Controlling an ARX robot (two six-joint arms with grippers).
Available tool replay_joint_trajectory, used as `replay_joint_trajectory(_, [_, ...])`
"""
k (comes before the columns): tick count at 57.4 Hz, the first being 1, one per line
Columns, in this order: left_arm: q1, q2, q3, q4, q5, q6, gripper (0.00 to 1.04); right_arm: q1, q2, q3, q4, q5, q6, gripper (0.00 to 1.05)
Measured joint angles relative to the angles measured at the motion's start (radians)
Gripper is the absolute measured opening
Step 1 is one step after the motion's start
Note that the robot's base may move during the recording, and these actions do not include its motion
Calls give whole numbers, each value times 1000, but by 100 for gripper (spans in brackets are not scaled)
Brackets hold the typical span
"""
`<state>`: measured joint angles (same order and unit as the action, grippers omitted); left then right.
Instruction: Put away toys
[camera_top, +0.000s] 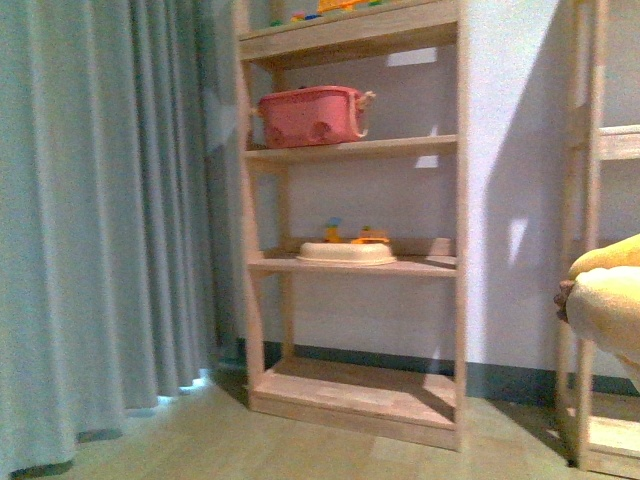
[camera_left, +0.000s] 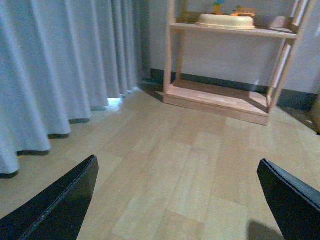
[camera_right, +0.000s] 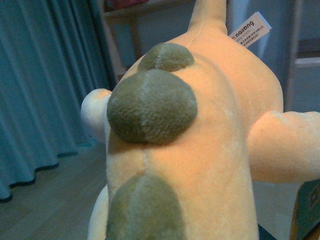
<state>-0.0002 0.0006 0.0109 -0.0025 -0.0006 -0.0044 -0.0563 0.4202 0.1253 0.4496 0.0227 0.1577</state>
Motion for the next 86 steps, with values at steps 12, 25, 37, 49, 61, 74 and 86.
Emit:
replay_joint_trajectory(12, [0,0,0,0,0,0,99,0,0,0,0,0,0,17])
replay_joint_trajectory(25, [-1,0,0,0,4,0,99,-2,-2,0,0,12,0,17])
replay_joint_trajectory(37, [-1,0,0,0,0,0,99,0,-2,0,0,-3,0,17])
replay_joint_trajectory(49, [-1,0,0,0,0,0,99,0,-2,0,0,-1,0,17])
replay_joint_trajectory(61, [0,0,0,0,-5,0,99,1,-1,0,0,-13,0,17])
replay_joint_trajectory(74, [-2,1,0,0,5,0,99,-3,-3,-2,0,17,0,17])
replay_joint_trajectory(86, [-2,1,0,0,0,0,99,-2,-3,-2,0,0,0,17])
